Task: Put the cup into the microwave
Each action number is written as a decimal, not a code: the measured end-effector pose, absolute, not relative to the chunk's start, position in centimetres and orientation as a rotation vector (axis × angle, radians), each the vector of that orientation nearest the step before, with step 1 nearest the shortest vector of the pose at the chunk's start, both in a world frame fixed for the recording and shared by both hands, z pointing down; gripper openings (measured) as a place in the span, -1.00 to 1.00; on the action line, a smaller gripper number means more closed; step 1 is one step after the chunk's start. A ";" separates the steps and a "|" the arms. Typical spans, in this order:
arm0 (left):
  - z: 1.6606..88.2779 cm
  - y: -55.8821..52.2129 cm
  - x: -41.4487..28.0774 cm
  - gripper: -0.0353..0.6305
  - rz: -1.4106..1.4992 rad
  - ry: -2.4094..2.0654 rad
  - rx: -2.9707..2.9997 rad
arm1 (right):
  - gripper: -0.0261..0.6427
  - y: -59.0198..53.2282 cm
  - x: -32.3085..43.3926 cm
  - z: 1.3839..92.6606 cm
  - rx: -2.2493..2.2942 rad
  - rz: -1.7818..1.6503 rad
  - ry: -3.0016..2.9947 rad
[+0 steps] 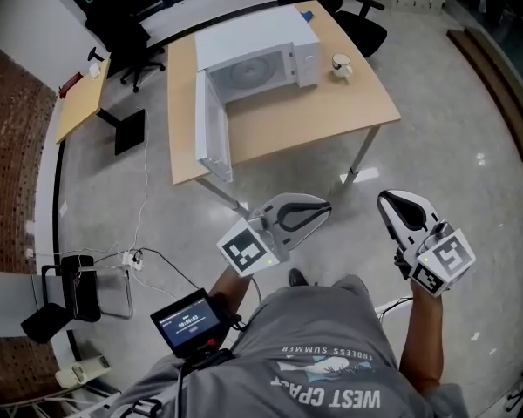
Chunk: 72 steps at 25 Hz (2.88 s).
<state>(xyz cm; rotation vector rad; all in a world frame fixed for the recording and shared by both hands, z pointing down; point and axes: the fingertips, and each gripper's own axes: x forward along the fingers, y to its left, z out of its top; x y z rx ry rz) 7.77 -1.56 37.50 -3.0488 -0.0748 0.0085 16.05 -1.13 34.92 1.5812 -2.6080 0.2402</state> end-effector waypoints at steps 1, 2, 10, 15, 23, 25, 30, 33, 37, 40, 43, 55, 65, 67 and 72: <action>37.5 -2.3 7.2 -0.81 0.014 -0.055 -3.053 | -0.87 -2.0 15.9 35.1 1.574 0.237 -2.610; 37.7 -3.1 6.7 -0.81 0.016 -0.038 -3.050 | -0.87 -3.0 15.7 35.4 1.566 0.237 -2.613; 38.4 -8.5 2.6 -0.82 -0.038 0.219 -3.115 | -0.87 -11.1 16.4 36.6 1.487 0.269 -2.643; 39.3 -13.6 1.9 -0.81 -0.085 0.390 -3.128 | -0.87 -19.5 19.4 38.4 1.471 0.278 -2.617; 41.8 -23.1 5.6 -0.81 -0.180 0.586 -3.173 | -0.86 -35.9 28.3 45.8 1.490 0.383 -2.485; 42.0 -25.4 6.7 -0.81 -0.189 0.633 -3.186 | -0.86 -39.6 30.9 47.6 1.497 0.403 -2.442; 43.9 -30.4 8.8 -0.81 -0.235 0.731 -3.217 | -0.86 -48.0 36.7 54.1 1.497 0.461 -2.308; 44.9 -32.8 10.3 -0.81 -0.261 0.773 -3.242 | -0.81 -52.1 39.6 58.7 1.485 0.511 -2.223; 46.1 -35.2 11.9 -0.81 -0.294 0.813 -3.265 | -0.61 -56.2 42.8 64.8 1.464 0.576 -2.119; 46.9 -36.0 12.3 -0.81 -0.342 0.858 -3.278 | -0.59 -58.2 44.6 68.9 1.440 0.599 -2.041; 47.8 -36.9 12.5 -0.81 -0.380 0.897 -3.282 | -0.58 -60.1 45.9 72.0 1.416 0.602 -1.990; 48.3 -36.8 13.2 -0.81 -0.409 0.950 -3.282 | -0.72 -60.9 45.5 74.0 1.386 0.651 -2.007; 47.1 -34.1 11.9 -0.81 -0.328 0.907 -3.243 | -0.72 -54.3 41.7 64.3 1.381 0.554 -2.167; 46.5 -33.3 11.0 -0.81 -0.292 0.887 -3.232 | -0.72 -52.3 39.9 61.4 1.379 0.523 -2.206; 44.1 -30.7 7.7 -0.81 -0.190 0.847 -3.196 | -0.72 -46.2 34.4 53.2 1.377 0.477 -2.309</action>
